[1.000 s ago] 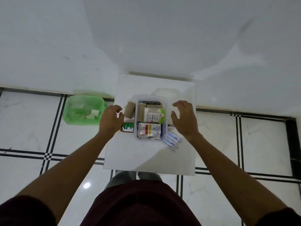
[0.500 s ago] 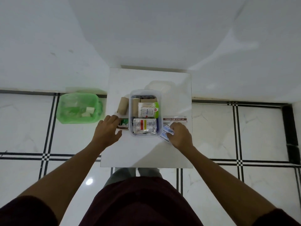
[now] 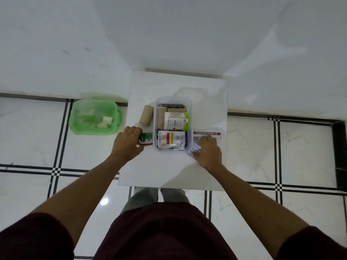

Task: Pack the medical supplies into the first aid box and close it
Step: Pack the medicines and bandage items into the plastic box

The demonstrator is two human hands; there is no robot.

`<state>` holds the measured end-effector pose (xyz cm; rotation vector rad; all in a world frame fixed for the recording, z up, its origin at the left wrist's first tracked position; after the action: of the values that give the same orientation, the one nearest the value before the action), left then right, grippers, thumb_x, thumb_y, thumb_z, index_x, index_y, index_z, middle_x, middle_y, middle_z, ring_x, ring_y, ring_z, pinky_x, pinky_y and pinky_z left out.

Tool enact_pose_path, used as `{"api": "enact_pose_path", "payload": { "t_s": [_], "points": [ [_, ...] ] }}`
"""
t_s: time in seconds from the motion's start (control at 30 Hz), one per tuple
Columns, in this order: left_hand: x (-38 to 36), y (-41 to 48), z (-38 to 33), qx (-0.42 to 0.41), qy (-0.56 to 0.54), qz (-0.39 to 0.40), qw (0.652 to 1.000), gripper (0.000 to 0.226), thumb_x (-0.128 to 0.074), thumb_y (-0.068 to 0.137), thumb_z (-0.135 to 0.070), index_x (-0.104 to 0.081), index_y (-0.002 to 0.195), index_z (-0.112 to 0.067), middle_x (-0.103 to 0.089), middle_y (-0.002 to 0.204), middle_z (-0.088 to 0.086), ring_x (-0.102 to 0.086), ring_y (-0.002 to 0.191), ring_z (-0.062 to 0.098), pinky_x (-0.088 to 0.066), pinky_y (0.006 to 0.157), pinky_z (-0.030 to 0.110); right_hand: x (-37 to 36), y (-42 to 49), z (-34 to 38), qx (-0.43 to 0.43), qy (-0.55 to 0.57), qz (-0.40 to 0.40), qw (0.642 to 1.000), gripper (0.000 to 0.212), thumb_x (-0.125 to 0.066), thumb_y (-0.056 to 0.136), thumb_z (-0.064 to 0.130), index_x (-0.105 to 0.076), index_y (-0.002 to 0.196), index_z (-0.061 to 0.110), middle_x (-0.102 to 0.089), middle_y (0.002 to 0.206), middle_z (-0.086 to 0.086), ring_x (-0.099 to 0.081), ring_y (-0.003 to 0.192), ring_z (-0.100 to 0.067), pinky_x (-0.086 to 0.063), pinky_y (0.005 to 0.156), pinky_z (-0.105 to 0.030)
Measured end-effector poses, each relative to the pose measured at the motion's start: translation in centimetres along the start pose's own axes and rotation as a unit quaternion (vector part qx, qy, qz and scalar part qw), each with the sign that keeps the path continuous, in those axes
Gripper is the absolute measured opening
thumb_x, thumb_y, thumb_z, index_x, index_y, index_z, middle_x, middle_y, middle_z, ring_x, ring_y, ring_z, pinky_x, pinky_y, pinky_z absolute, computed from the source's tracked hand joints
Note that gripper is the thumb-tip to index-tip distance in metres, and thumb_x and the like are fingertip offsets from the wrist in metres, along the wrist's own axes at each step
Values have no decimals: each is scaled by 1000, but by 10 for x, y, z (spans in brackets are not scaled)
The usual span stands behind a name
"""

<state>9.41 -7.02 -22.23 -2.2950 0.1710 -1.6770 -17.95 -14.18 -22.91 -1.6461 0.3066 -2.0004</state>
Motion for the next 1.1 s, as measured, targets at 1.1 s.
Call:
{"api": "enact_pose_path", "payload": {
  "t_s": [1.1],
  "points": [
    [62, 13, -118, -187, 60, 10, 981, 46, -63, 79, -38, -61, 119, -15, -63, 118, 5, -55, 115, 26, -38, 90, 40, 161, 10, 61, 102, 270, -143, 947, 17, -59, 86, 7, -72, 96, 7, -73, 90, -8, -63, 74, -17, -52, 61, -31]
  ]
}}
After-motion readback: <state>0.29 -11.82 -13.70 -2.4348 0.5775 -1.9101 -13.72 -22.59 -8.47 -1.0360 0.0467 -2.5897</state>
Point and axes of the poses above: each hand's wrist, its own y-axis towards the middle knuckle, its own x-axis out of the back of the hand, z = x × y, the point moved 6 cm from there along y, towards the middle knuckle
